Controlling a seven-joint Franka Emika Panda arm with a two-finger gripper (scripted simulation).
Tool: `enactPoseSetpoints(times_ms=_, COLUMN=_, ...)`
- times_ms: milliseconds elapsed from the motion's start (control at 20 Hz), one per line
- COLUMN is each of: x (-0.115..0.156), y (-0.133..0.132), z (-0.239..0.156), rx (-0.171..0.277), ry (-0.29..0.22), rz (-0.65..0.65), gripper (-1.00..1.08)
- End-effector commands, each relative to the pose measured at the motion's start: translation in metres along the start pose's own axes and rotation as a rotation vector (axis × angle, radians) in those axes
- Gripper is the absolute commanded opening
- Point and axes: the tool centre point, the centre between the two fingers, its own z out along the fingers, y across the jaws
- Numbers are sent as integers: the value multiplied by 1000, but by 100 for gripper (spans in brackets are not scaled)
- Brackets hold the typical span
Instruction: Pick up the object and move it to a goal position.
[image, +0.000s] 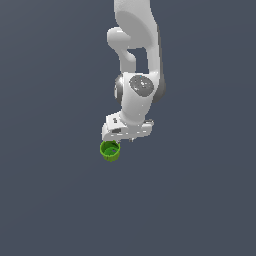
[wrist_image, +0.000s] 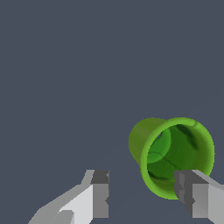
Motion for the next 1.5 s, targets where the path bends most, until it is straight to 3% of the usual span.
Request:
enactPoseSetpoints(times_ms=0, x=-3, y=3, z=8, rx=-41, ry=-12, rz=-56, gripper=28)
enactPoseSetpoints(times_ms=250, x=-7, y=8, z=19, rx=-101, ry=-31, rz=-141, gripper=28)
enactPoseSetpoints(times_ms=550, x=-10, y=11, z=27, rx=-140, ry=-44, rz=-199, gripper=28)
enactPoseSetpoints(times_ms=1400, x=-12, y=16, z=58, rx=-147, ry=-46, rz=-211, gripper=28)
enactPoseSetpoints(times_ms=1450, x=-12, y=16, z=58, rx=-147, ry=-46, rz=-211, gripper=-100)
